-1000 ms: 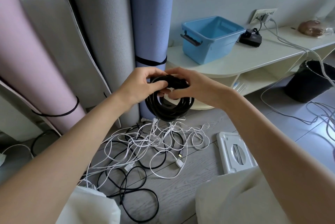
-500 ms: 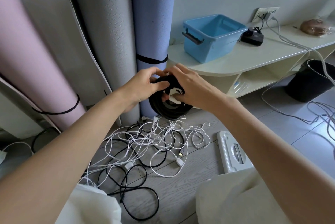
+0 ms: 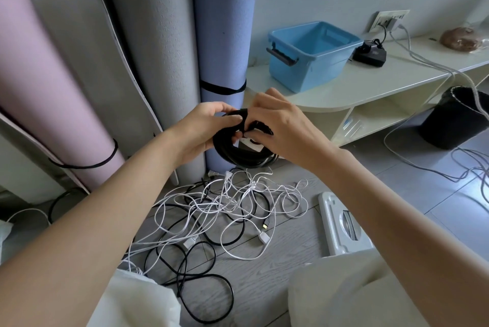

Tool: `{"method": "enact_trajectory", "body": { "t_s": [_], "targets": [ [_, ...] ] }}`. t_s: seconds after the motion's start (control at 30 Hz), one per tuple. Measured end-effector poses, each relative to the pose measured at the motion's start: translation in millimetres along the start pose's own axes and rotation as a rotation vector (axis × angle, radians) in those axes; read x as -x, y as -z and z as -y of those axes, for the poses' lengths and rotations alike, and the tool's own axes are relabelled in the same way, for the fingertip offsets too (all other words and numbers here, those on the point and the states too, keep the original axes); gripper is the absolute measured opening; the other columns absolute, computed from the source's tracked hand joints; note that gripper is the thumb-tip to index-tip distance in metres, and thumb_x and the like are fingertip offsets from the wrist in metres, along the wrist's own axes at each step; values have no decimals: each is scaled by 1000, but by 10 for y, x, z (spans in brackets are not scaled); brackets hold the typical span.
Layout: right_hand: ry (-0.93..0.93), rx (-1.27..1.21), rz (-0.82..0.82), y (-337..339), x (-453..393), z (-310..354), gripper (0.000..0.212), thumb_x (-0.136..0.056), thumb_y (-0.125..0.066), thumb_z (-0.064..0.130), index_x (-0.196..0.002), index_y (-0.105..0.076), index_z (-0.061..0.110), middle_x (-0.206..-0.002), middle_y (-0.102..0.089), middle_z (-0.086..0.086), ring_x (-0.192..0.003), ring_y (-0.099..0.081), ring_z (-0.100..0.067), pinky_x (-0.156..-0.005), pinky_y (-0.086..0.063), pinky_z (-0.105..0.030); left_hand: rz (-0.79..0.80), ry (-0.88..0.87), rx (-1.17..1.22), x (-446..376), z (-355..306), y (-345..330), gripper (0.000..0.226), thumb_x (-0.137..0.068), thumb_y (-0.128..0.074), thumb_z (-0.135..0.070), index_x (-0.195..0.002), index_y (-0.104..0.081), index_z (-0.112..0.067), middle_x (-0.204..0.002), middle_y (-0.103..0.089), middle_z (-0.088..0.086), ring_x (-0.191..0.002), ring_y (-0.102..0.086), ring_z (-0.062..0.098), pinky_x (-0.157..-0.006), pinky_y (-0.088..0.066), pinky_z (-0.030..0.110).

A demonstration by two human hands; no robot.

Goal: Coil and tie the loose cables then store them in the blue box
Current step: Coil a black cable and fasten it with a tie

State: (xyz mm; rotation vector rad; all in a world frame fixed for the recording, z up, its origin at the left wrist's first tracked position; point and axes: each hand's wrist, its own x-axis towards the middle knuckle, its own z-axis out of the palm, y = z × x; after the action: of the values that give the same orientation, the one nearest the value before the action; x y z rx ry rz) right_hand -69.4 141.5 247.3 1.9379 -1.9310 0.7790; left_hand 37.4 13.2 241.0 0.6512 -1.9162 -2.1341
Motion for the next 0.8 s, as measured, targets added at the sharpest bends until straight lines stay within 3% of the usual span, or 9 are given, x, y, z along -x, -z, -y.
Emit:
{"method": "enact_trajectory", "body": {
  "t_s": [0.17,0.27,0.37,0.43,0.5,0.6,0.67,0.8],
  "targets": [
    [-325,-249,-33,51,-15,-37,12,-75,-70,13,-78,-68,2,-77,-53,2,-69,-54,-21,-66,-45,-28,118,-59,-271,43,27,-86,14,-95,-48,-3,-86,-49,-15,-73,-53,13,-52,-53,9,-51,-47,16],
    [-615,-389,34,33,-7,-94,7,-80,-70,12,-77,-66,7,-67,-53,3,-68,-55,-16,-62,-43,-24,147,-118,-377,29,24,-171,16,-95,-46,-2,-87,-44,-15,-80,-52,18,-52,-48,9,-50,-45,17],
    [-892,-751,-15,51,0,-129,19,-86,-63,9,-68,-56,11,-67,-52,-8,-61,-48,-14,-56,-37,-20,142,-165,-406,11,-6,-214,8,-96,-46,-3,-96,-44,-11,-73,-52,10,-51,-48,4,-51,-43,15],
    [-1010,-953,-65,39,6,-131,20,-90,-57,9,-71,-55,7,-70,-51,-12,-62,-48,-17,-60,-40,-25,138,-203,-385,-6,-20,-239,7,-95,-46,-2,-98,-44,-9,-71,-51,5,-48,-49,-2,-51,-43,12],
    [-1094,-976,-66,-7,2,-133,16,-91,-55,9,-76,-55,5,-73,-51,-13,-64,-49,-23,-64,-42,-32,133,-221,-384,-31,-9,-271,9,-95,-46,-2,-98,-45,-10,-70,-51,3,-49,-49,-1,-52,-43,13],
    [-1138,-860,-97,-48,-23,-170,14,-84,-59,2,-77,-51,11,-76,-51,-11,-66,-50,-23,-66,-44,-35,122,-203,-457,-78,31,-310,12,-95,-48,-2,-96,-46,-14,-68,-53,3,-55,-48,10,-56,-42,18],
    [-1032,-659,-84,-39,-25,-182,16,-83,-62,8,-73,-56,17,-76,-58,-3,-70,-55,-18,-72,-48,-35,99,-183,-428,-101,37,-308,12,-94,-48,-1,-98,-47,-13,-66,-53,4,-50,-49,6,-54,-42,16],
    [-810,-441,137,82,-6,-175,21,-88,-59,29,-85,-69,11,-79,-69,-9,-71,-56,-17,-69,-44,-30,35,-114,-209,-212,-44,-212,12,-94,-49,-3,-90,-49,-14,-66,-54,6,-44,-50,2,-49,-42,12]
  ]
}}
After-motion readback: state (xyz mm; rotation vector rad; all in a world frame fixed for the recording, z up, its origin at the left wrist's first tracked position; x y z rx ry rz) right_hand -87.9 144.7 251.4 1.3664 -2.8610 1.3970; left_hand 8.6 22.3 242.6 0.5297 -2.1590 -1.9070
